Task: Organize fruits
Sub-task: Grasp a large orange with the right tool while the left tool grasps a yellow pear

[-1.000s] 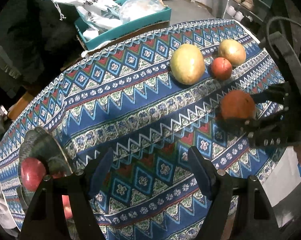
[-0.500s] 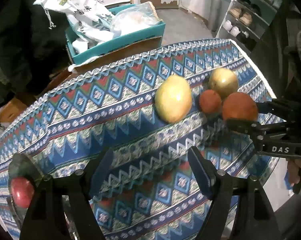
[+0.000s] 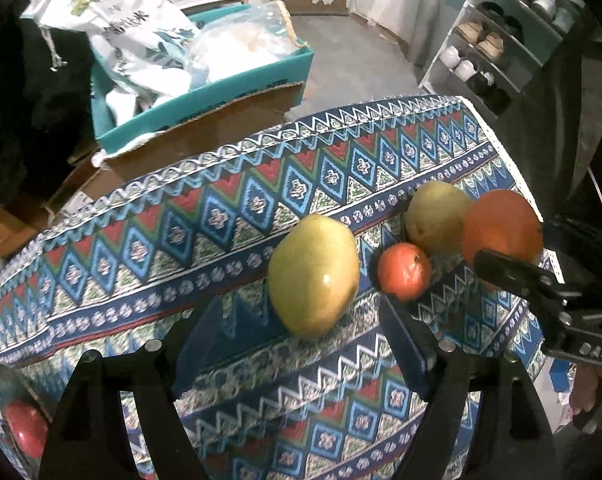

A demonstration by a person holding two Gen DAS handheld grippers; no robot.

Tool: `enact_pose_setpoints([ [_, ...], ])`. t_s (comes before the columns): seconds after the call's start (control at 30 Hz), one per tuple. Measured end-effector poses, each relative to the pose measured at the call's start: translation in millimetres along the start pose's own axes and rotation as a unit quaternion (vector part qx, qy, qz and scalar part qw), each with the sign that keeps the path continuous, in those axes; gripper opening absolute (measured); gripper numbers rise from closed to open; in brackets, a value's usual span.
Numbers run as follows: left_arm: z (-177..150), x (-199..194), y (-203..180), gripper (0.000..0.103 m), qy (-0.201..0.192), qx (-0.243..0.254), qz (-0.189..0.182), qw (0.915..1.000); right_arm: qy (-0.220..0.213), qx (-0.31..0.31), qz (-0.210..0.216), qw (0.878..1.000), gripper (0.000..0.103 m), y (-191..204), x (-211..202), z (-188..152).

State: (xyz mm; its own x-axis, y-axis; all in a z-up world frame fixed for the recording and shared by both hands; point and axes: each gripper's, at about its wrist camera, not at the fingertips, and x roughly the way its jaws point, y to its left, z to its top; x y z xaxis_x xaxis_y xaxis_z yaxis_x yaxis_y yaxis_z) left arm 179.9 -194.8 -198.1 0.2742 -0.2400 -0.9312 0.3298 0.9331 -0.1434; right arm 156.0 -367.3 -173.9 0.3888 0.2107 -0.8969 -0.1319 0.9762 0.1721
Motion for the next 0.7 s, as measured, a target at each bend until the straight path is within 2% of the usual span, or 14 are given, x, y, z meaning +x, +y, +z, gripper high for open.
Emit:
enact_pose_setpoints([
  [0.53, 10, 55, -3, 0.081, 0.039, -0.021, -0.02, 0.9988, 0.003, 0.022, 0.011, 1.0, 0.07, -16, 11, 8],
  [0.63, 7, 62, -2, 0.067, 0.05, -0.019, -0.025, 0.9983, 0.003, 0.02, 0.011, 1.0, 0.07, -14, 11, 8],
  [0.7, 3, 61, -1, 0.066, 0.045, -0.021, -0.029, 0.9983, 0.004, 0.018, 0.011, 1.0, 0.07, -13, 11, 8],
])
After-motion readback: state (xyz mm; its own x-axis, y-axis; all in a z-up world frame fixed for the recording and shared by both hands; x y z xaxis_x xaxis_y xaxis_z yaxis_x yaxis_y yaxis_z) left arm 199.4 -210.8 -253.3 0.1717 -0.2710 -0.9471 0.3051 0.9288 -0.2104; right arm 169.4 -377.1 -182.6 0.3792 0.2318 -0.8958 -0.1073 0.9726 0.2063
